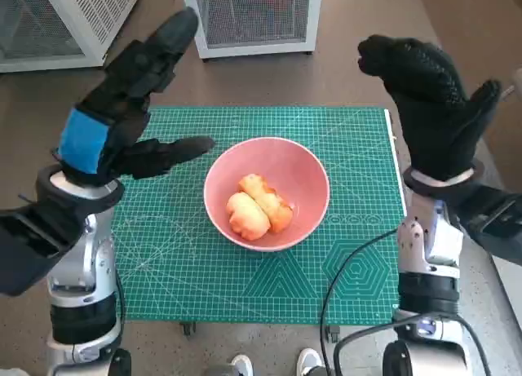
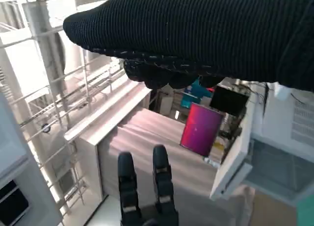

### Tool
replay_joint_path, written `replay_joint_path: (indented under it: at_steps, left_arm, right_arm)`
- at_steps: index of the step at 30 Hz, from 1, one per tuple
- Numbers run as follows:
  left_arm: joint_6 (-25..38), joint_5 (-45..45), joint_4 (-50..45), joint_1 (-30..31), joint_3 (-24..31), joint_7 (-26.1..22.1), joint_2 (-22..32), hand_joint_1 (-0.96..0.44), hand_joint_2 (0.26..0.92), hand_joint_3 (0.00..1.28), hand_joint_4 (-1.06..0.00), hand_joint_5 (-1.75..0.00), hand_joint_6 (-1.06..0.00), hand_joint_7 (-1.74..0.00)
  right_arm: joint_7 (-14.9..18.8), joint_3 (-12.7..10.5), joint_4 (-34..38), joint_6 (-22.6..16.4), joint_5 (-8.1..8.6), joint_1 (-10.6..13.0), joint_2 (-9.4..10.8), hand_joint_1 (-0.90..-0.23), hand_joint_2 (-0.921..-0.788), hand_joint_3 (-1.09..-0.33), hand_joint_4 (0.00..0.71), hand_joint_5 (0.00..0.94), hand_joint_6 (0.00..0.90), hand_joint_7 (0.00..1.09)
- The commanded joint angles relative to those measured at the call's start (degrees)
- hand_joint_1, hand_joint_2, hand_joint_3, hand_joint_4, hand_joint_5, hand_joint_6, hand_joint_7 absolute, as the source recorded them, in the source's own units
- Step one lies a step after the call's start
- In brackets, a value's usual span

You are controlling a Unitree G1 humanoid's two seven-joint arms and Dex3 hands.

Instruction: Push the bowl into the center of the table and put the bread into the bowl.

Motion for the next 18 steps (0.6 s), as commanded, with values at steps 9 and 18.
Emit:
replay_joint_path:
  at_steps: [9, 18]
  left_arm:
    - [-4.13, -1.48, -1.15, -0.11, -0.46, 1.33, -1.66, -0.6, 0.921, 0.2, -0.26, -0.02, -0.45, -0.07]
    - [-2.87, -0.98, 0.36, -0.69, -0.2, 1.83, -0.42, -0.63, 0.921, 0.22, -0.28, -0.02, -0.46, -0.07]
  right_arm:
    - [4.2, -0.49, 5.51, -0.56, 3.33, -2.89, 0.0, -0.628, -0.921, -0.651, 0.276, 0.002, 0.409, 0.02]
    - [4.44, -0.65, 6.84, -0.3, 3.53, -4.12, -0.08, -0.627, -0.921, -0.642, 0.283, 0.005, 0.419, 0.02]
